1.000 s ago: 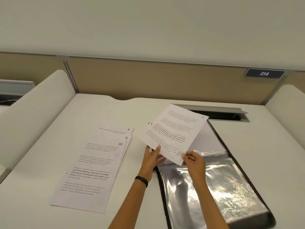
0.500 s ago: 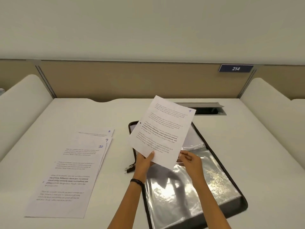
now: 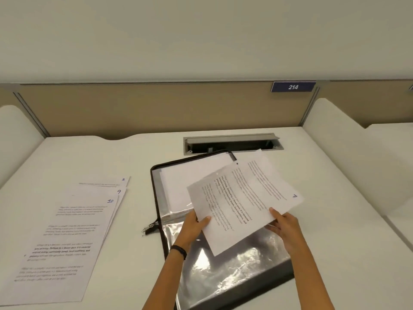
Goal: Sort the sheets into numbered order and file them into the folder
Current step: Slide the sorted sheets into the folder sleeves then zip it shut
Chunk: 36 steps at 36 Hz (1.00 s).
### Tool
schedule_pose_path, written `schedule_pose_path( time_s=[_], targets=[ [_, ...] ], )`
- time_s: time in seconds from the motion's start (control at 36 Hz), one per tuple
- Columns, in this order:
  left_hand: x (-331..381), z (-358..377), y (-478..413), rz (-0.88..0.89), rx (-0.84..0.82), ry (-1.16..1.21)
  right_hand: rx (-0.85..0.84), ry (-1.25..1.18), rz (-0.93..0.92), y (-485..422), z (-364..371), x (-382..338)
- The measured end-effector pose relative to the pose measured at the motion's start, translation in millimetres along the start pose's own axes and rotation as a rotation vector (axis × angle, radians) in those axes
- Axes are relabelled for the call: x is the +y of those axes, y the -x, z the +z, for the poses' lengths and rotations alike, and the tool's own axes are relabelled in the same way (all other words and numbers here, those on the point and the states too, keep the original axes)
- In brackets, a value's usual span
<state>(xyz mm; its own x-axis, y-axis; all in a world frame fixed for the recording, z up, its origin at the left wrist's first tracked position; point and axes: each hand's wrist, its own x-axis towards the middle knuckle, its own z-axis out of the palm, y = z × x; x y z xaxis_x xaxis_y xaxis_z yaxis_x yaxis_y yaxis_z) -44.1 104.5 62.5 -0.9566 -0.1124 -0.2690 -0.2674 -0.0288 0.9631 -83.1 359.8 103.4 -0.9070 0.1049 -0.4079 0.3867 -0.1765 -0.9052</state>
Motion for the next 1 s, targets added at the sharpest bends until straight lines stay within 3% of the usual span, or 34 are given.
schedule_pose_path(
  time_s=[0.22,0.39,0.61,0.81,1.0],
  targets=[
    [4,41,-5,0.001,0.041,0.01,0.104,0.083,-0.078,-14,-47,-9],
    [-7,82,-11,0.036,0.103,-0.055,0.288,-0.024,-0.186,-22,-68,-16],
    [-32,134,-32,0.212,-0.062,-0.559,0.518,-0.163,-0.275,-29,-97,-22],
    [-50,175,-49,0.26,-0.057,-0.91,0.531,-0.185,-0.262,-34,-118,-19],
    [-64,187,-52,0.255,-0.007,-1.035,0.516,-0.208,-0.262,-38,-132,-15]
  ],
)
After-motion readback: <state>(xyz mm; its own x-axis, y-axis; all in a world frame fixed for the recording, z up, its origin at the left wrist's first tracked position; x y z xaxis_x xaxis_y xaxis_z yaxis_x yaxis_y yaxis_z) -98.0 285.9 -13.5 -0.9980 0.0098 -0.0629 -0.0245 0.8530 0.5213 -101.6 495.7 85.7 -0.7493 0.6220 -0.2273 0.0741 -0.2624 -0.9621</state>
